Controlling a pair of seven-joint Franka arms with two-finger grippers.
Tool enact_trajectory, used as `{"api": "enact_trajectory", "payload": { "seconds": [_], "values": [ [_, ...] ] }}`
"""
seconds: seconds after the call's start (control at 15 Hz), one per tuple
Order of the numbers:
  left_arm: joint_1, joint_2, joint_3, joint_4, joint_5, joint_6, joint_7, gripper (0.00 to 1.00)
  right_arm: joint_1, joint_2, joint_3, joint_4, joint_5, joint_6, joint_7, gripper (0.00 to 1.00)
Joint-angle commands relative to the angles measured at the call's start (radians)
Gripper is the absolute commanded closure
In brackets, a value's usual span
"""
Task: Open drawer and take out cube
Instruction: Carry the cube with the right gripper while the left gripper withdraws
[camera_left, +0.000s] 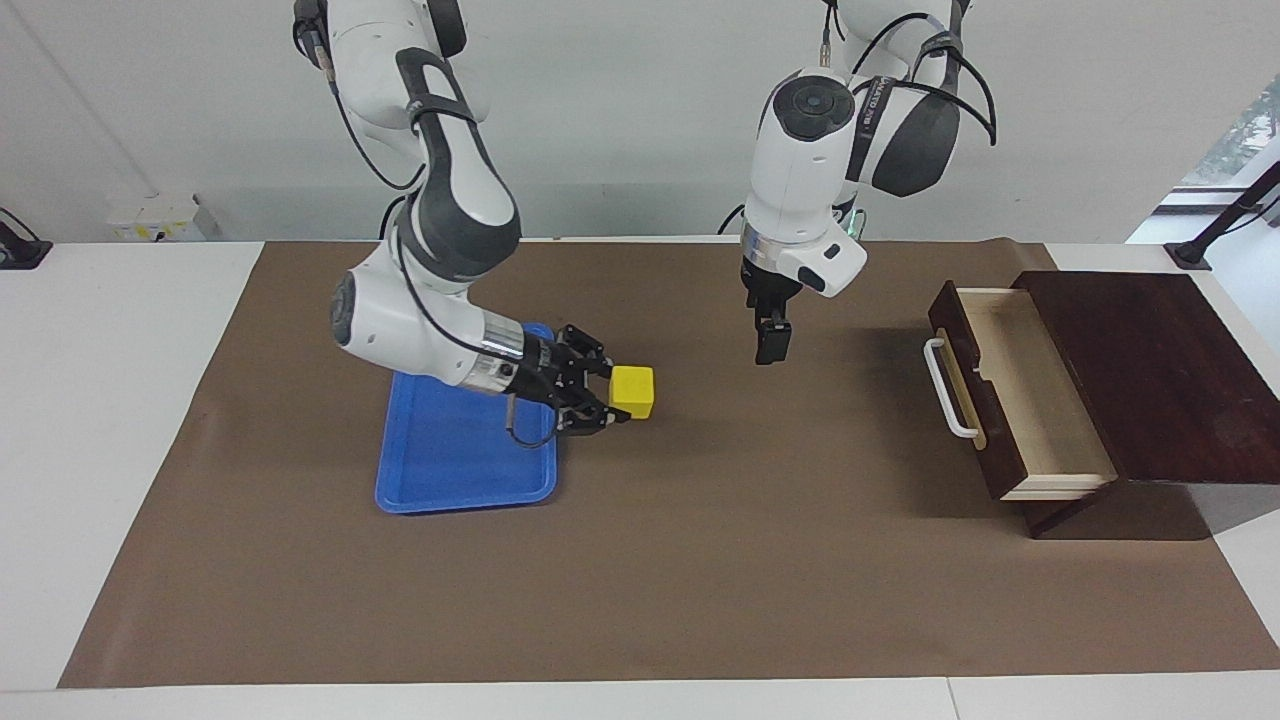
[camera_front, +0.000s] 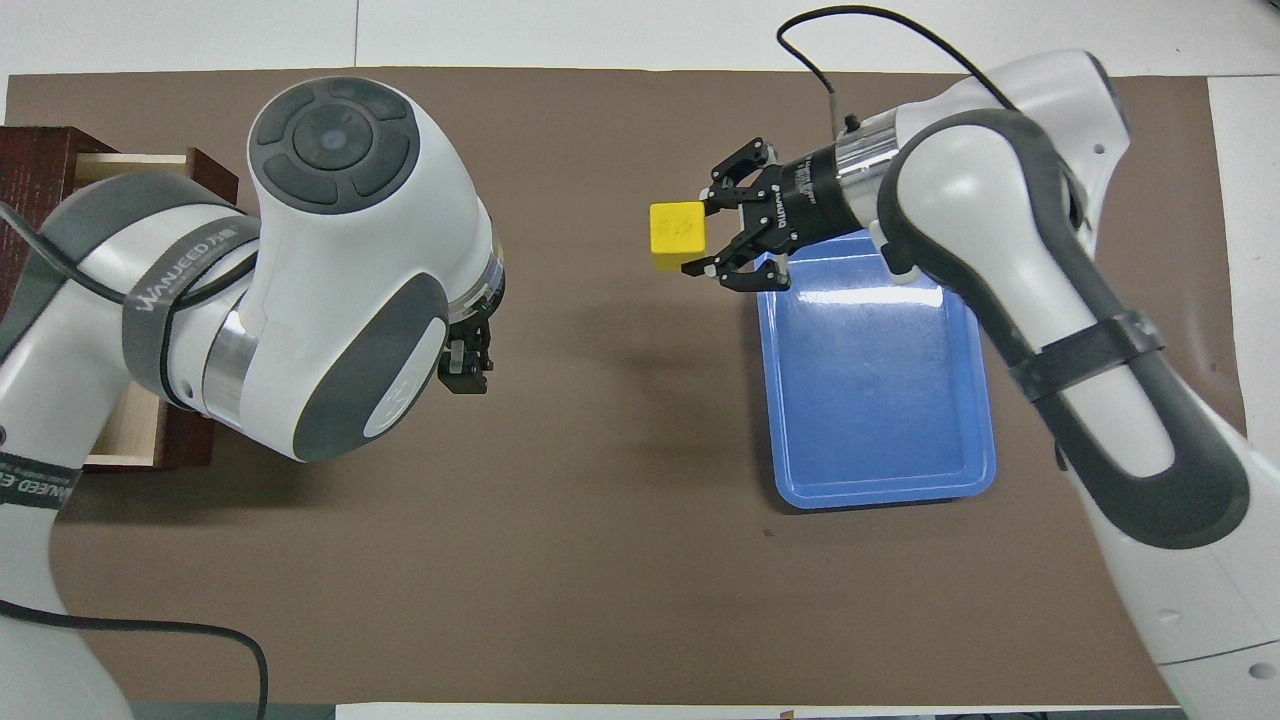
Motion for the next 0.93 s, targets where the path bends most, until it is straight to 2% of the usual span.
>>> {"api": "enact_trajectory", "payload": {
  "seconds": [0.0, 0.27, 0.53, 0.86],
  "values": [
    [0.022, -0.067, 0.011, -0.123, 0.048, 0.029, 0.083, 0.0, -0.084, 0.012, 0.009, -0.003, -0.012, -0.062, -0.052, 1.0],
    [0.074, -0.128, 0.011, -0.281, 0.105, 0.139, 0.171, 0.0, -0.136, -0.006, 0.005, -0.072, -0.056, -0.091, -0.11, 1.0],
    [0.163, -0.136, 0.011, -0.302, 0.144, 0.158, 0.304, 0.0, -0.187, -0.055, -0.009, -0.215, -0.072, -0.088, -0.226, 1.0],
    [0.289, -0.138, 0.011, -0.354, 0.171, 0.281, 0.47, 0.0, -0.19, -0.101, -0.035, -0.358, -0.106, -0.074, -0.346, 1.0]
  ]
}}
